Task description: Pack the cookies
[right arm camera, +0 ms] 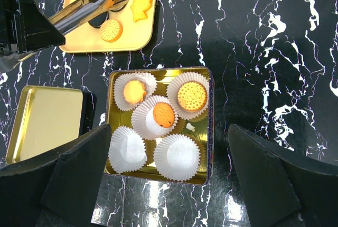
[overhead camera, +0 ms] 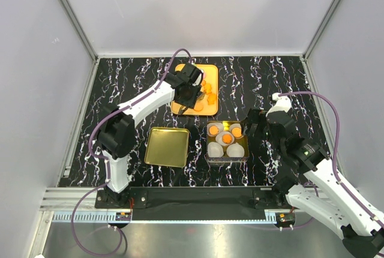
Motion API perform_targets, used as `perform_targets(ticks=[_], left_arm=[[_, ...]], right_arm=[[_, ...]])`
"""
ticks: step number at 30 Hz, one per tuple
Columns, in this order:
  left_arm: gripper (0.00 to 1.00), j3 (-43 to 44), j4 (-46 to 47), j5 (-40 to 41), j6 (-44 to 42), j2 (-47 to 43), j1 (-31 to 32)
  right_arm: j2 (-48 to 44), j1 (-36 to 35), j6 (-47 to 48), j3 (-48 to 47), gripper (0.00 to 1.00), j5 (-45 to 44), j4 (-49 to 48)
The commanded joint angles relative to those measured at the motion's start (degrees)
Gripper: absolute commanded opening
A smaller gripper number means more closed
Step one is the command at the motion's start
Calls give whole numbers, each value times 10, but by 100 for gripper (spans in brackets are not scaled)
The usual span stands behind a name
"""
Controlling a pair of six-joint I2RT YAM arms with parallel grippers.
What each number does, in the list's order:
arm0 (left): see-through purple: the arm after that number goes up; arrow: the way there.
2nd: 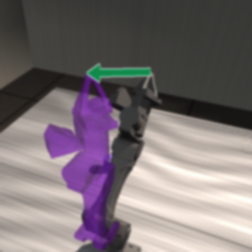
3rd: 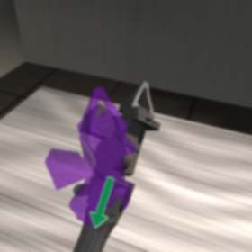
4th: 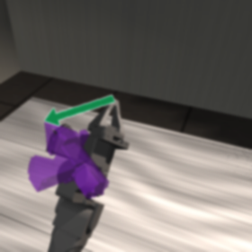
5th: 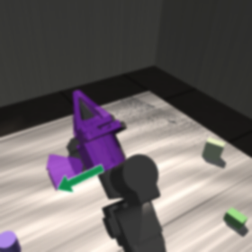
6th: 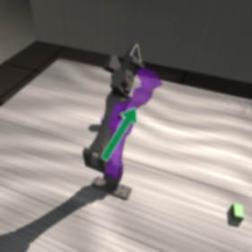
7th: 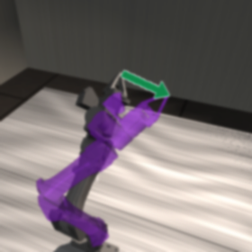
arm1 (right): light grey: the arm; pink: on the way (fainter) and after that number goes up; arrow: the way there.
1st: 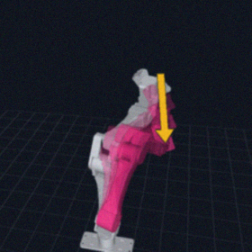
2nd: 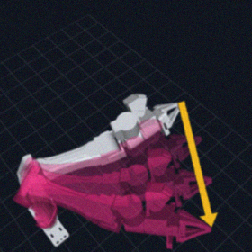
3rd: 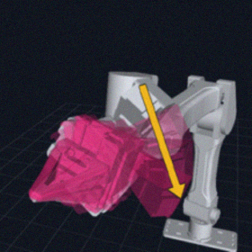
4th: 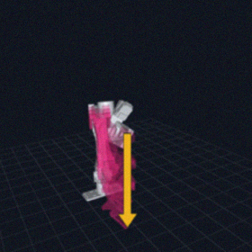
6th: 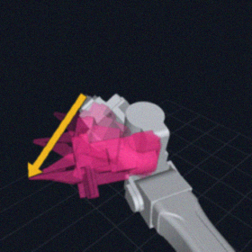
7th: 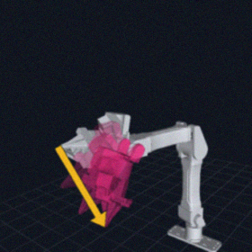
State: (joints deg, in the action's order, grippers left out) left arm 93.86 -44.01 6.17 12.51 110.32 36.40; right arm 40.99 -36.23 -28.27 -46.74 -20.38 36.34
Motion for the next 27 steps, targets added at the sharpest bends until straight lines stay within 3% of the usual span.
perform_targets(ticks=[1,16,27], left_arm=[[38,30,13,-6,-9,-1,-5],[34,69,-12,23,-18,-36,-9],[34,69,-32,-3,-8,-101,-3]], right_arm=[[-7,-2,2,-20,100,-14,-5],[-7,-2,2,-19,100,-12,-7],[0,-2,2,-25,100,-9,-7]])
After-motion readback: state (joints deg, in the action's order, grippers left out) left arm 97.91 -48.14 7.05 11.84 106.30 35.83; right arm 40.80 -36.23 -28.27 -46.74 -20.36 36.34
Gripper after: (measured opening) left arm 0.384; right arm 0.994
